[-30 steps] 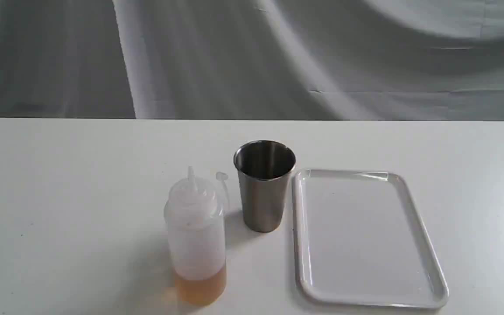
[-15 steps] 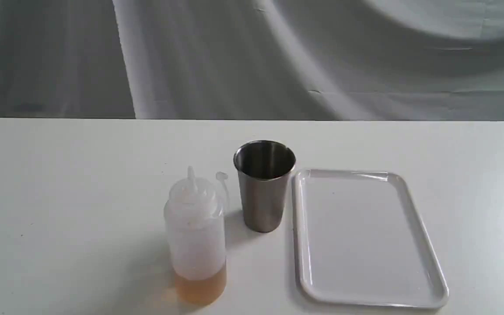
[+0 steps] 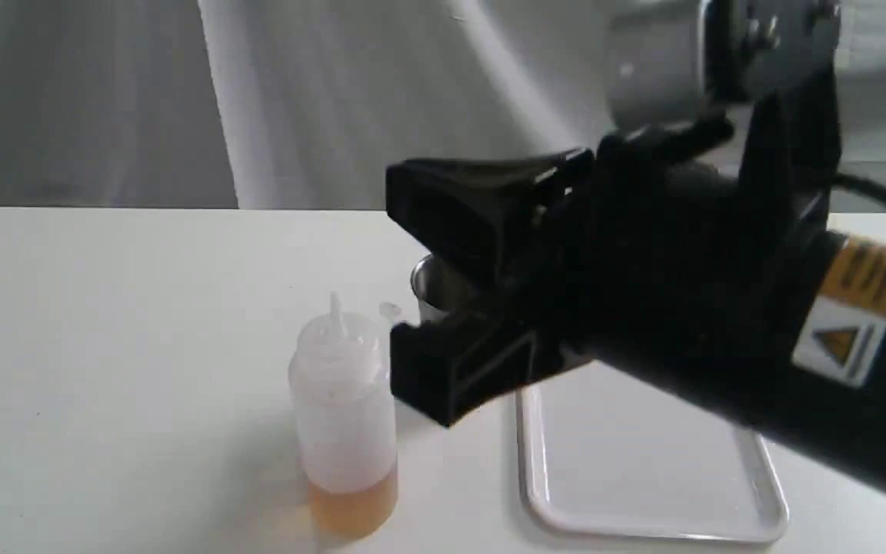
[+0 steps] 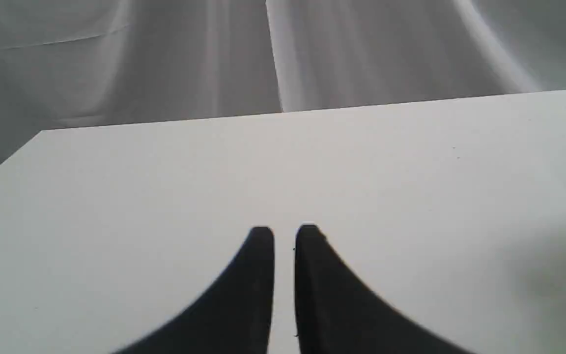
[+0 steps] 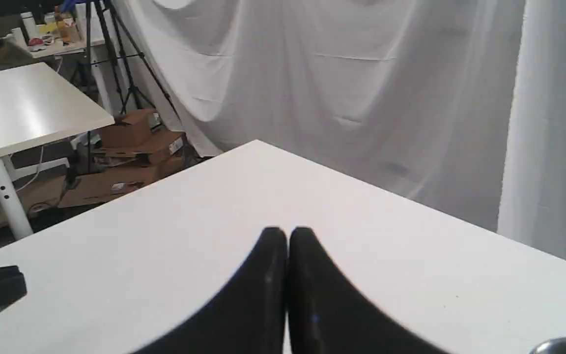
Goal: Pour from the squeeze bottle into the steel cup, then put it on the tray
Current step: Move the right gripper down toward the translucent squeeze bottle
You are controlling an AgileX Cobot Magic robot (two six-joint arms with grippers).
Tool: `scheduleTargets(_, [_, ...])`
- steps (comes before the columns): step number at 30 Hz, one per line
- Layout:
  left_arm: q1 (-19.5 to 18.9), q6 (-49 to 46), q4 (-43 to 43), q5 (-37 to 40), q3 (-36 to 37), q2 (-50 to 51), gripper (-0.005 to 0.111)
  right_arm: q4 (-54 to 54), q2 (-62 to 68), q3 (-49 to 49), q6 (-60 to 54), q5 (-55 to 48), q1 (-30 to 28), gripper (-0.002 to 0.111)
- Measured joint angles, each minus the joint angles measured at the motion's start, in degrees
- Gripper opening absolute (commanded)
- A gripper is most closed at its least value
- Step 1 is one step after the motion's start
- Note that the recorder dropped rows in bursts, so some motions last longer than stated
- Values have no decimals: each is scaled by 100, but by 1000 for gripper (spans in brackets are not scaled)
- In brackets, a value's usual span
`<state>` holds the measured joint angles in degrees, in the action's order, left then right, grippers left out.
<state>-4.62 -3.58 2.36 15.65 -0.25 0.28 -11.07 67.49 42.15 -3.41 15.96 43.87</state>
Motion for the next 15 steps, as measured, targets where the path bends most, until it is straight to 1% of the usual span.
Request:
scheduleTargets(4, [0, 0, 0, 0, 0, 0, 8, -39, 109, -485, -214, 560, 9, 0])
scheduleTargets(11, [0, 0, 0, 0, 0, 0, 8, -826, 183, -1133, -1375, 1069, 9, 0])
scheduleTargets(15, [0, 0, 0, 0, 0, 0, 8, -793, 426, -1457, -1530, 1422, 9, 0])
